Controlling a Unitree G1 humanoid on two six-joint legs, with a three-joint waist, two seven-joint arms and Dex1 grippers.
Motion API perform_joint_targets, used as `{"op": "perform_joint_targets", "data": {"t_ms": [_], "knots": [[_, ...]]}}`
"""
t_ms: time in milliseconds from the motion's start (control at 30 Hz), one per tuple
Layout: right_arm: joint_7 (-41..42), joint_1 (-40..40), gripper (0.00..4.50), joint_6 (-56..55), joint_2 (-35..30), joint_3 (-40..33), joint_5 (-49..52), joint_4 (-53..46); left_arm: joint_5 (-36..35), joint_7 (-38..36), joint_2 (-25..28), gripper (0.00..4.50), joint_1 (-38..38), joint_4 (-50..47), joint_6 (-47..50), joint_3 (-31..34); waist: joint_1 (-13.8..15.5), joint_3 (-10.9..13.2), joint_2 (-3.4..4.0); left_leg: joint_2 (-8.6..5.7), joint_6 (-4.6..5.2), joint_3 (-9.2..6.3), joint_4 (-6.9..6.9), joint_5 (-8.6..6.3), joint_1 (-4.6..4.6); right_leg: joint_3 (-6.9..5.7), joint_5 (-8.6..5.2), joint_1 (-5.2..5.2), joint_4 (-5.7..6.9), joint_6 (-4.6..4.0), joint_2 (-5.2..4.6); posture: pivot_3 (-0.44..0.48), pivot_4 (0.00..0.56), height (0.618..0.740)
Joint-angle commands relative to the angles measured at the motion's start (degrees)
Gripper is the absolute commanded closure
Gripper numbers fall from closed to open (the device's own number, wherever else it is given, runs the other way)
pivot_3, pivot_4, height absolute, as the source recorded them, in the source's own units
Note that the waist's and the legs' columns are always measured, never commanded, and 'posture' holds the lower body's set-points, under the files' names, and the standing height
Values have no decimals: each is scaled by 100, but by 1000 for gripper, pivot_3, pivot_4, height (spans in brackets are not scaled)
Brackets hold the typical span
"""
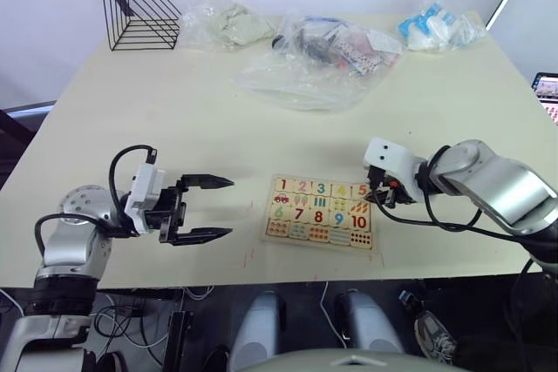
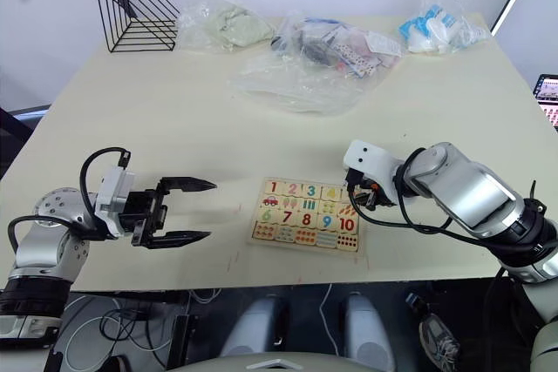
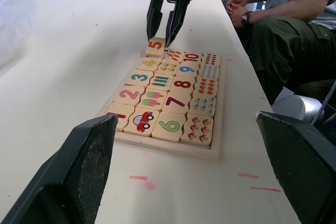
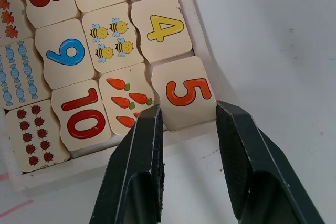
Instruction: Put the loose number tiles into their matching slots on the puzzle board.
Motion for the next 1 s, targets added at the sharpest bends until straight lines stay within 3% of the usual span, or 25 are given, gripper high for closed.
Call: {"op": "perform_joint_targets", "data": {"t_ms": [33, 1000], "knots": [[41, -44, 3590, -84, 7, 11, -62, -106, -46, -138, 39, 0, 27, -278, 41, 138, 0, 0, 0, 0, 0, 0, 0, 0, 0, 0, 0, 0, 0, 0, 0, 0, 150, 740], [150, -37, 3590, -201, 61, 73, -225, -33, -34, -153, 11, 0, 63, -312, 71, 174, 0, 0, 0, 0, 0, 0, -1, 0, 0, 0, 0, 0, -1, 0, 0, 0, 150, 740]]}}
